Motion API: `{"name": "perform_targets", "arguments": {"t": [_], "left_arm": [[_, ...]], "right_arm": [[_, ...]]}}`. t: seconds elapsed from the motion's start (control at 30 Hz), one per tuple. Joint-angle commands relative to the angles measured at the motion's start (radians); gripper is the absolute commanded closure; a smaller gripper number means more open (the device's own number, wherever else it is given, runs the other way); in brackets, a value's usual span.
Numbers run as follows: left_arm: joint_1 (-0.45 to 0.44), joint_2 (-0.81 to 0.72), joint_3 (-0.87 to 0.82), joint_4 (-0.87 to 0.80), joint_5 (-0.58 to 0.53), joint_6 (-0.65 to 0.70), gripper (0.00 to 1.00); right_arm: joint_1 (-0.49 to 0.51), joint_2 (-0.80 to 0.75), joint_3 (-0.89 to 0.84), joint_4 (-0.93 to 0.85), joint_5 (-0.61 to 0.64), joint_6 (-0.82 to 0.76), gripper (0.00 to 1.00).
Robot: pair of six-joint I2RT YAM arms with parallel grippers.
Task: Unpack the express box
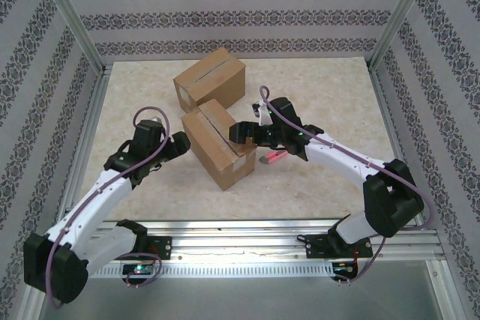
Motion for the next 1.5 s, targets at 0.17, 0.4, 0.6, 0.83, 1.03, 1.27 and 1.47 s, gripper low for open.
{"name": "perform_targets", "arguments": {"t": [0.17,0.4,0.6,0.83,1.03,1.27,1.47], "left_arm": [[0.019,0.026,0.040,0.143,0.173,-0.040,0.00],[0.029,0.188,0.074,0.301,0.207,-0.063,0.00],[0.029,0.230,0.060,0.319,0.188,-0.062,0.00],[0.031,0.247,0.008,0.304,0.158,-0.045,0.00],[0.031,0.278,-0.019,0.317,0.158,-0.041,0.00],[0.031,0.257,-0.035,0.320,0.157,-0.043,0.00],[0.031,0.225,-0.045,0.309,0.158,-0.041,0.00]], "right_arm": [[0.031,0.014,0.178,-0.263,0.135,-0.208,0.02],[0.103,0.125,0.429,-0.546,0.330,-0.410,0.02],[0.137,0.239,0.579,-0.630,0.408,-0.478,0.02],[0.187,0.362,0.710,-0.684,0.478,-0.504,0.02],[0.215,0.417,0.758,-0.719,0.565,-0.493,0.02],[0.221,0.447,0.764,-0.726,0.642,-0.469,0.02],[0.222,0.458,0.785,-0.730,0.760,-0.464,0.02]]}}
